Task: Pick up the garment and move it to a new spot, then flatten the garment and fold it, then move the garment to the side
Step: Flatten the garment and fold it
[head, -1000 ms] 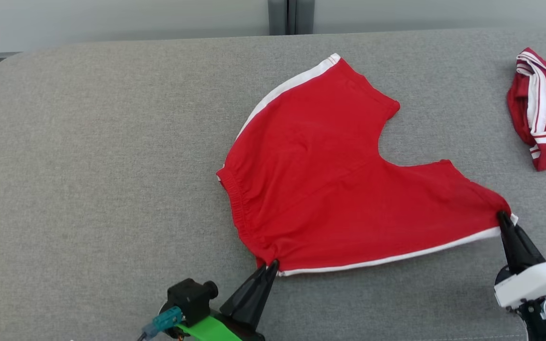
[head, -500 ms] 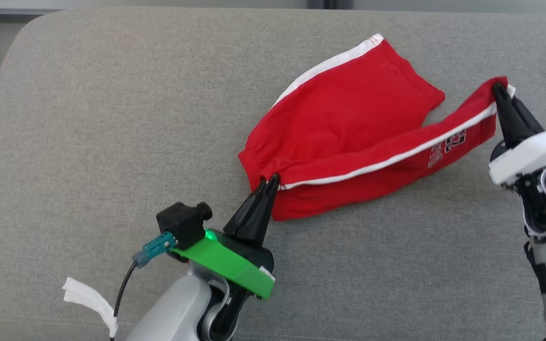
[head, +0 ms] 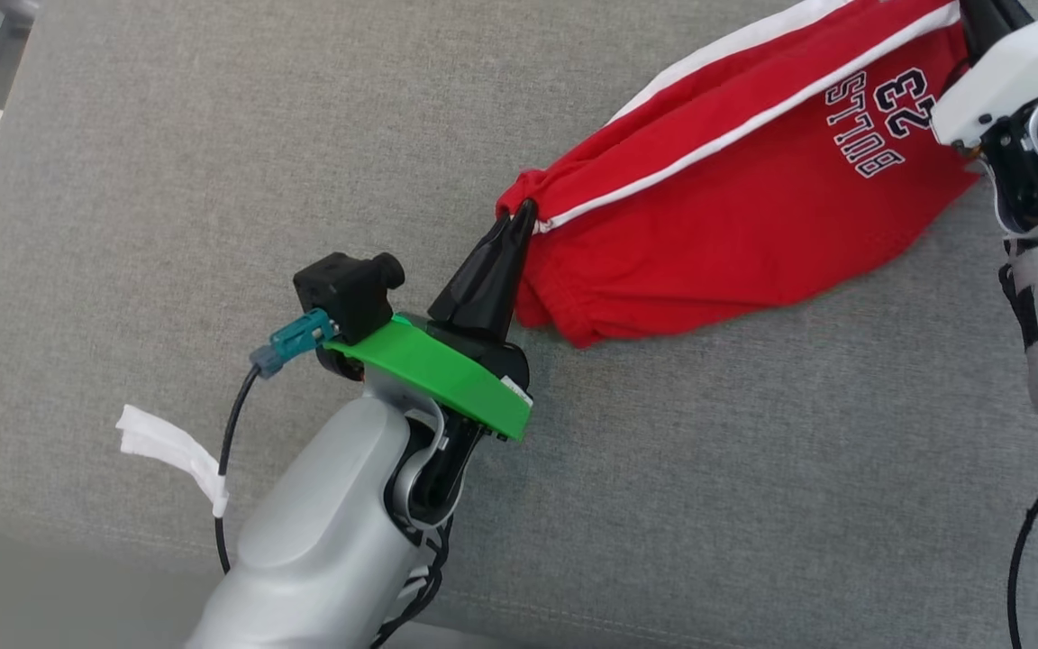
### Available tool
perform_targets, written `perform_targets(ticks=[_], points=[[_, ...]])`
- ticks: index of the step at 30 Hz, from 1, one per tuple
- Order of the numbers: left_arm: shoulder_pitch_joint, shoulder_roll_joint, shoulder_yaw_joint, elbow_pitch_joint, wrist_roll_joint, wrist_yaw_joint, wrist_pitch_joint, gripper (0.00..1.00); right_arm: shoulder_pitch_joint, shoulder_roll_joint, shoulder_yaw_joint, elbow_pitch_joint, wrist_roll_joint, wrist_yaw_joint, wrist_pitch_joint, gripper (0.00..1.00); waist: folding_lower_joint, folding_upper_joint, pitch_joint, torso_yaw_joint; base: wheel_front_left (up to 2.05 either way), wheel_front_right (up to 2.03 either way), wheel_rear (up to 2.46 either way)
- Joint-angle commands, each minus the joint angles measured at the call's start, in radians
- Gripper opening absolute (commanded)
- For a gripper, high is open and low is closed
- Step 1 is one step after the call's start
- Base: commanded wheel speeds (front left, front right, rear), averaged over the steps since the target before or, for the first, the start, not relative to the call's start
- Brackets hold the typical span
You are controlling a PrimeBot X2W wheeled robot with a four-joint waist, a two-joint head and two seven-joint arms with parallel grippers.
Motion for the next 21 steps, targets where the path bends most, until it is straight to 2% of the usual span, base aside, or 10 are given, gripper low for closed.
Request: perform_targets(ticks=[1, 3, 4, 5, 6, 7, 14, 18, 21], points=[[-0.023, -0.001, -0.001, 0.0, -0.007, -0.005, -0.003, 0.0, -0.026, 0.005, 0.004, 0.025, -0.012, -0.001, -0.012, 0.0, 0.0, 0.0, 0.044, 0.038, 0.0, 0.0, 0.0], [-0.038, -0.001, -0.014, -0.008, -0.026, -0.005, -0.003, 0.0, -0.069, 0.007, 0.005, 0.087, -0.027, -0.001, -0.03, 0.0, 0.0, 0.0, 0.055, 0.044, 0.0, 0.0, 0.0], [-0.046, -0.001, -0.022, -0.013, -0.028, -0.005, -0.003, 0.25, -0.084, 0.007, 0.009, 0.114, -0.035, -0.001, -0.038, 0.02, 0.0, 0.0, 0.057, 0.047, 0.0, 0.0, 0.0], [-0.051, -0.002, -0.026, -0.017, -0.026, -0.005, -0.003, 0.64, -0.097, 0.009, 0.014, 0.134, -0.04, -0.001, -0.047, 0.41, 0.0, 0.0, 0.058, 0.049, 0.0, 0.0, 0.0], [-0.053, -0.002, -0.034, -0.02, -0.019, -0.005, -0.003, 1.0, -0.11, 0.01, 0.021, 0.153, -0.044, -0.001, -0.06, 0.91, 0.0, 0.0, 0.057, 0.05, 0.0, 0.0, 0.0], [-0.053, -0.002, -0.037, -0.02, -0.014, -0.005, -0.003, 1.0, -0.115, 0.011, 0.026, 0.168, -0.043, -0.001, -0.07, 1.0, 0.0, 0.0, 0.056, 0.051, 0.0, 0.0, 0.0], [0.016, -0.001, -0.024, -0.06, 0.021, -0.005, -0.003, 1.0, -0.089, -0.035, 0.101, 0.236, -0.023, -0.001, -0.139, 1.0, 0.0, 0.0, 0.018, 0.042, 0.0, 0.0, 0.0], [0.095, 0.0, 0.035, -0.102, 0.071, -0.005, -0.003, 1.0, -0.049, -0.082, 0.165, 0.242, -0.008, -0.001, -0.16, 1.0, 0.0, 0.0, -0.009, 0.04, 0.0, 0.0, 0.0], [0.165, 0.0, 0.114, -0.143, 0.126, -0.003, -0.003, 1.0, -0.019, -0.115, 0.207, 0.243, 0.012, -0.001, -0.165, 1.0, 0.0, 0.0, -0.021, 0.043, 0.0, 0.0, 0.0]])
